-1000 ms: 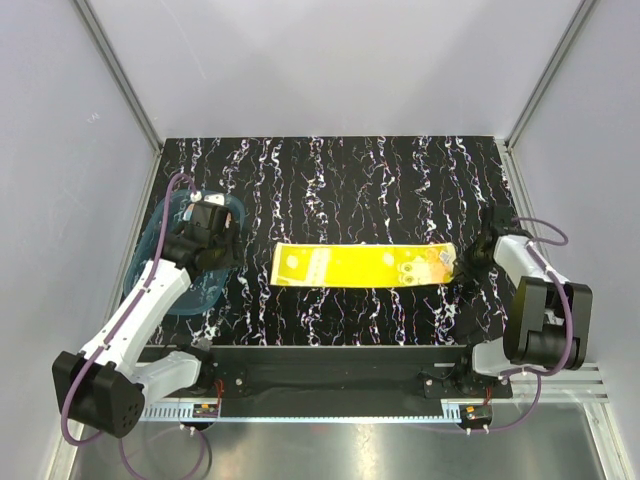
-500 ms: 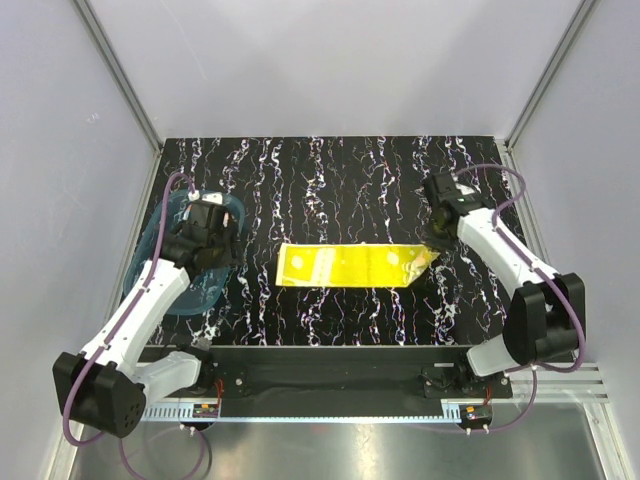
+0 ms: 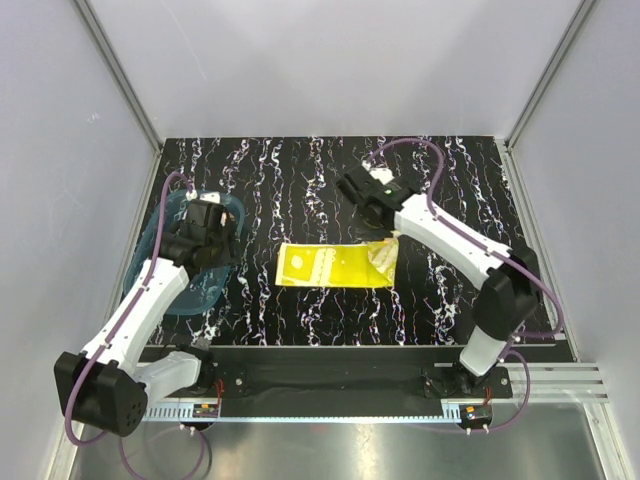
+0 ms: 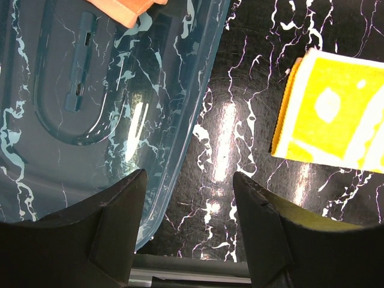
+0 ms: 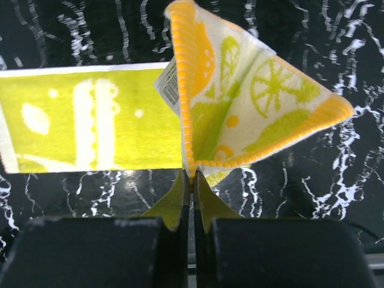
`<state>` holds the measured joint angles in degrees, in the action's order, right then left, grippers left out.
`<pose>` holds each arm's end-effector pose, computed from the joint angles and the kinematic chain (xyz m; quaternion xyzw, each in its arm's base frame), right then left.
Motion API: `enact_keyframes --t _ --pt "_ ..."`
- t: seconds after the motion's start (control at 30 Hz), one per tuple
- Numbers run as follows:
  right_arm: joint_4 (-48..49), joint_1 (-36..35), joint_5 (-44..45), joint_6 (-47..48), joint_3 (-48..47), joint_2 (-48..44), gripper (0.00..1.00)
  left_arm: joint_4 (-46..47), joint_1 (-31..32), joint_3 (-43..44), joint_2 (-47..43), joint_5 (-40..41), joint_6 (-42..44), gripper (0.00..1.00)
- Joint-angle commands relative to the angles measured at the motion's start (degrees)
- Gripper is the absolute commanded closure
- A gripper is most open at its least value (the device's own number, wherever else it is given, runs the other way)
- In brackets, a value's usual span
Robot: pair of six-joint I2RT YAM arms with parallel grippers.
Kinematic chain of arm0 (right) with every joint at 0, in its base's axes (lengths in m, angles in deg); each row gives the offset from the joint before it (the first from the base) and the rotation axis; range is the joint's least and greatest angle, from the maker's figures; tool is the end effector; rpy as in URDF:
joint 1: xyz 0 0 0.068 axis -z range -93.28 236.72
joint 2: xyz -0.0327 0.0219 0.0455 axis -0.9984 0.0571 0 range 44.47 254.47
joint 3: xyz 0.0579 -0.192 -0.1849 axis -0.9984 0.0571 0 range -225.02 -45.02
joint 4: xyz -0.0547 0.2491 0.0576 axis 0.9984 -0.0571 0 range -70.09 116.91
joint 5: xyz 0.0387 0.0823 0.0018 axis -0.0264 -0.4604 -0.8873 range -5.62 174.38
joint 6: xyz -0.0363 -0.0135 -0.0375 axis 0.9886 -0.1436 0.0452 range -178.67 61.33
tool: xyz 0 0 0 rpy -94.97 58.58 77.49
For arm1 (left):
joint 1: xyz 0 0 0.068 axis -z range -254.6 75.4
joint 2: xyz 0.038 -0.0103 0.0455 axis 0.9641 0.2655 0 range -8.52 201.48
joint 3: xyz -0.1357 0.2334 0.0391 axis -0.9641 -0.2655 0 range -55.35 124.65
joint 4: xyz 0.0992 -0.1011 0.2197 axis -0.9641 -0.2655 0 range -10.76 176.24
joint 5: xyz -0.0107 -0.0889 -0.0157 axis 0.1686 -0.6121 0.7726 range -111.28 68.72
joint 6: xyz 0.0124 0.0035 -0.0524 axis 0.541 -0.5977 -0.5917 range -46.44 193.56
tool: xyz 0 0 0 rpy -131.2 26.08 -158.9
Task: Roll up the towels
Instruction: Fold the towel
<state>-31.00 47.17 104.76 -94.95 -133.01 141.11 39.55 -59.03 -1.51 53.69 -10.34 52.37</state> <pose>0.2735 0.2099 0.2996 0.0084 0.9644 -0.0139 0.2641 0.2044 -0.0501 0.2814 -0.0751 0.9470 -0.0080 0.3122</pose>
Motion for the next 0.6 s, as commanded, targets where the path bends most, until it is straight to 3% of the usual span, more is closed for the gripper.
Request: enact_keyframes --t 0.0,0.23,0.57 --pt "-3.96 -3.95 3.61 -1.78 -6.49 3.98 1.0 1.61 -0.46 -0.06 0.36 -0.39 0.89 0.36" --pt "-6.86 -10.19 4.58 -2.14 -14.49 11.02 1.0 1.61 -0.9 -0.06 0.45 -0.39 0.89 0.36" --pt "-8.09 -13.01 4.49 -1.96 -22.04 17.44 1.0 1.61 -1.16 -0.06 0.63 -0.48 0.89 0.37"
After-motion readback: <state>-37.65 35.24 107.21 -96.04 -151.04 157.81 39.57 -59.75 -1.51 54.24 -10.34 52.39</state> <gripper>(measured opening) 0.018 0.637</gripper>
